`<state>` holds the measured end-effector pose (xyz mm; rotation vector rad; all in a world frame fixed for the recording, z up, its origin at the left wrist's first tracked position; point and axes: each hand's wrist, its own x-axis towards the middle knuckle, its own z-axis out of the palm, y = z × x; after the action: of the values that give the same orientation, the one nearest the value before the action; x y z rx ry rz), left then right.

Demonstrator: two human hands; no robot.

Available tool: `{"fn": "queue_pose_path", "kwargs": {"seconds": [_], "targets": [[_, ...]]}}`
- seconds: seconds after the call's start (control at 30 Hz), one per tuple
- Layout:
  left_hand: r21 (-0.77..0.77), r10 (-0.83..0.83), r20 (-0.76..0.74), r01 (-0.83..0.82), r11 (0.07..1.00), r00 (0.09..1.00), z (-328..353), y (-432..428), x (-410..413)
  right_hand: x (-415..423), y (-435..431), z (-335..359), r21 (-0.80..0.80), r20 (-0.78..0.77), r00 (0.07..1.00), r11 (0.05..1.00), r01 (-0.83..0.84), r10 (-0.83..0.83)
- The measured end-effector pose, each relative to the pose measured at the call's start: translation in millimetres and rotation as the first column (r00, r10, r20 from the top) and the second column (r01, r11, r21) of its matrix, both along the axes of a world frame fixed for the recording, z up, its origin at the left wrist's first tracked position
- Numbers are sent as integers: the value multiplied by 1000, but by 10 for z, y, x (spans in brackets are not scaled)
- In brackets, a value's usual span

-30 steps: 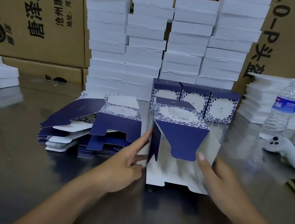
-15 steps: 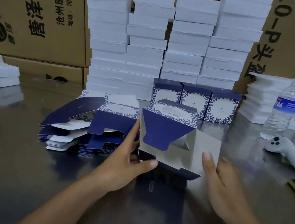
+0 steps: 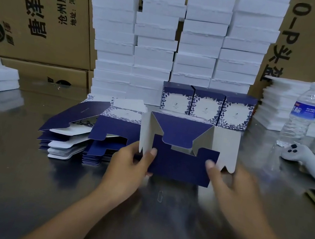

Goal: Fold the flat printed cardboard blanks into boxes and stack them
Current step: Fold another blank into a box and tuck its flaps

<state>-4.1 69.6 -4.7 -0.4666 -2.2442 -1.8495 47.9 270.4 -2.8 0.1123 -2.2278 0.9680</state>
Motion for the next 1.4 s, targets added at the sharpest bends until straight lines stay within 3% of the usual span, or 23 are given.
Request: {"fn": "queue_pose_path", "kwargs": {"seconds": [0.1, 0.27, 0.37, 0.47, 0.57, 0.7, 0.83, 0.93, 1.0, 1.07, 1.23, 1.3, 1.4], "targets": [[-26, 27, 2, -27, 999, 1000, 11, 10, 2, -12, -1, -65, 140, 142, 990, 990, -15, -5], [-38, 60, -28, -61, 997, 998, 31, 27, 34, -17, -42, -62, -97, 238, 971, 994, 43, -19], [-39, 84, -32, -85, 996, 996, 40, 36, 43, -22, -39, -66, -90, 401, 912, 986, 138, -91], [-40, 88, -28, -89, 995, 996, 54, 52, 66, -17, -57, -38, -119, 497, 868, 988, 95, -24], [-29, 85, -26, -86, 996, 996, 68, 62, 79, -26, -59, -5, -302, 463, 884, 949, 90, 64], [-10, 81, -14, -81, 997, 997, 78, 67, 89, -25, -97, 25, -566, 382, 909, 820, 85, 169], [-46, 57, -16, -57, 997, 998, 44, 89, 96, -20, -150, 53, -687, 339, 926, 716, 123, 166], [-83, -8, 72, 14, 996, 997, -16, 105, 86, -4, -179, 56, -721, 330, 928, 681, 130, 172], [-17, -100, 190, 105, 994, 977, -35, 129, 102, 6, -196, 52, -731, 330, 926, 670, 129, 182], [145, -189, 276, 154, 977, 942, -39, 158, 126, 13, -216, 46, -742, 335, 922, 657, 131, 195], [460, -283, 349, 100, 882, 893, 4, 217, 192, 25, -278, 66, -820, 367, 891, 544, 176, 266], [510, -288, 364, 69, 857, 886, 10, 233, 206, 33, -315, 79, -851, 383, 863, 490, 190, 330], [514, -303, 376, 75, 855, 876, 16, 254, 237, 50, -352, 60, -851, 413, 830, 483, 205, 375]]}}
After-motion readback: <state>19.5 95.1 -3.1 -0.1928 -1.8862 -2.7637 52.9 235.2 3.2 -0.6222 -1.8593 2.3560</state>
